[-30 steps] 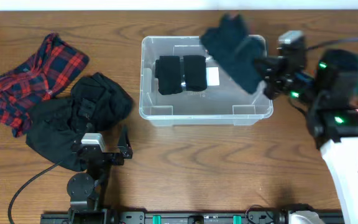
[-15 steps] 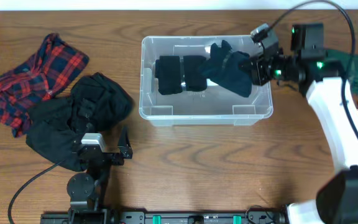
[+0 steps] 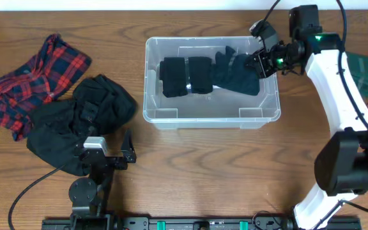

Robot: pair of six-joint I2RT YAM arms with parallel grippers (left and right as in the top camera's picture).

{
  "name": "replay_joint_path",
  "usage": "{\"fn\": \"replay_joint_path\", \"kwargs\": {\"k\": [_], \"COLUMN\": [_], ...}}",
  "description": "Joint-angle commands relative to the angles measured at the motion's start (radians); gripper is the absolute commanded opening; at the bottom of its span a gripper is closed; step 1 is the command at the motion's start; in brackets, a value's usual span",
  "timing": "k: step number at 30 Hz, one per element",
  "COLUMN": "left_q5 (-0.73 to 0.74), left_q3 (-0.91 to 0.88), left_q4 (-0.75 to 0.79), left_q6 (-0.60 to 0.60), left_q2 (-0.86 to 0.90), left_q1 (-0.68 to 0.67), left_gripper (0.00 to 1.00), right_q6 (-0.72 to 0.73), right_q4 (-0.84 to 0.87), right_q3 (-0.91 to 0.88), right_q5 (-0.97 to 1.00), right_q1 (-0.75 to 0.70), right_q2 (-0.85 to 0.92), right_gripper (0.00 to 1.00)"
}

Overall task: Pack container
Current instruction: 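Lift the black garment and lower it into the bin's back-right, then press the black garment down, open the right gripper and withdraw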

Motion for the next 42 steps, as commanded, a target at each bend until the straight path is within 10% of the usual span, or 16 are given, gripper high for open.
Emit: {"fn": "replay_joint_path", "kwargs": {"k": [1, 9, 12, 17, 25, 32, 42], "left_q5": [0.018, 0.018, 0.018, 0.018, 0.018, 0.018, 0.018], "left_q3": [-0.018, -0.018, -0.018, -0.018, -0.018, -0.018, -0.018], "left_q4": [-0.034, -0.034, -0.034, -0.034, -0.034, -0.034, -0.034], "left_q6": [-0.002, -0.002, -0.002, -0.002, -0.002, -0.002, -0.002], "left_q2": [-0.001, -0.001, -0.001, -0.001, -0.001, -0.001, -0.001], "left_q1": [0.005, 0.005, 0.005, 0.005, 0.005, 0.005, 0.005], "left_gripper": [0.98, 0.98, 0.98, 0.98, 0.98, 0.98, 0.98], "right_q6": [-0.02, -0.02, -0.02, -0.02, 0.026, 0.18, 0.388], "right_q4": [0.016, 0.069, 0.096, 0.122, 0.071, -0.195, -0.391], "right_q3": [0.031, 0.035, 0.035, 0.035, 0.064, 0.211, 0.178], "right_q5": [0.013, 0.059, 0.069, 0.077, 0.128, 0.303, 0.617], "right_q1": [-0.021, -0.042, -0.039, -0.028, 0.005, 0.081, 0.199], "right_q2": [0.013, 0.013, 0.013, 0.013, 0.013, 0.013, 0.013], "right_gripper": [0.01, 0.05, 0.77, 0.86, 0.73, 0.04, 0.01]}}
